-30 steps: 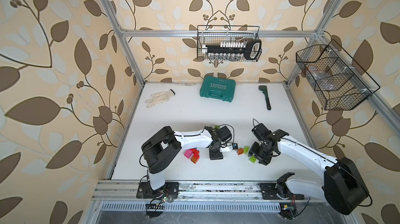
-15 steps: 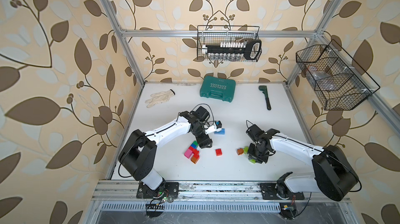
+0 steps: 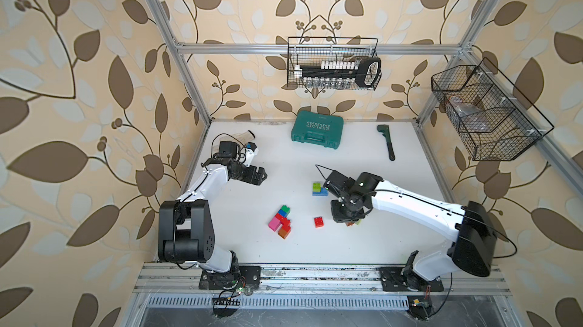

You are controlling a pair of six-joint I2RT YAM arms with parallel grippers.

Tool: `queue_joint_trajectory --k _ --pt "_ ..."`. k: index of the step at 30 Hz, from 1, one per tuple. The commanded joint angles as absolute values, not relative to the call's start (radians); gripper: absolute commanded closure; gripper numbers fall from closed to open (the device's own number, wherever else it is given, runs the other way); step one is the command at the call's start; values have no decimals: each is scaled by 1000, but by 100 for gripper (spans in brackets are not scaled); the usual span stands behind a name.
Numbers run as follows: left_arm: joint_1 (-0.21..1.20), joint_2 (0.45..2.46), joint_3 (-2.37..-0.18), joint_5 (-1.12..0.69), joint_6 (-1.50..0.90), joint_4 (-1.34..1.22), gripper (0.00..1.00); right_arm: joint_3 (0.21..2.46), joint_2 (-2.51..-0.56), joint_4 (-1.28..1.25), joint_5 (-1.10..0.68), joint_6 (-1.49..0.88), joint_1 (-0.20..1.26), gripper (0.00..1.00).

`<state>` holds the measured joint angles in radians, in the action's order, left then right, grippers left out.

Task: Assemble the letter h with lego
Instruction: Assemble the lego brick with the lego brick.

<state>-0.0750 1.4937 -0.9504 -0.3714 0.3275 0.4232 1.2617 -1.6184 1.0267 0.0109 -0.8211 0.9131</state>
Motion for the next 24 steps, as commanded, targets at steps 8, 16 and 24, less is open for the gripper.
queue_joint_trajectory --k 8,16,24 --pt "-130 1389 -791 -233 273 134 1 1402 -1895 977 -64 -726 921 72" --pt "-156 1401 -787 -233 268 124 1 1397 -1950 941 -97 -745 911 72" --pt "-160 1398 -785 -234 267 129 1 1383 -1973 920 -112 -770 911 73"
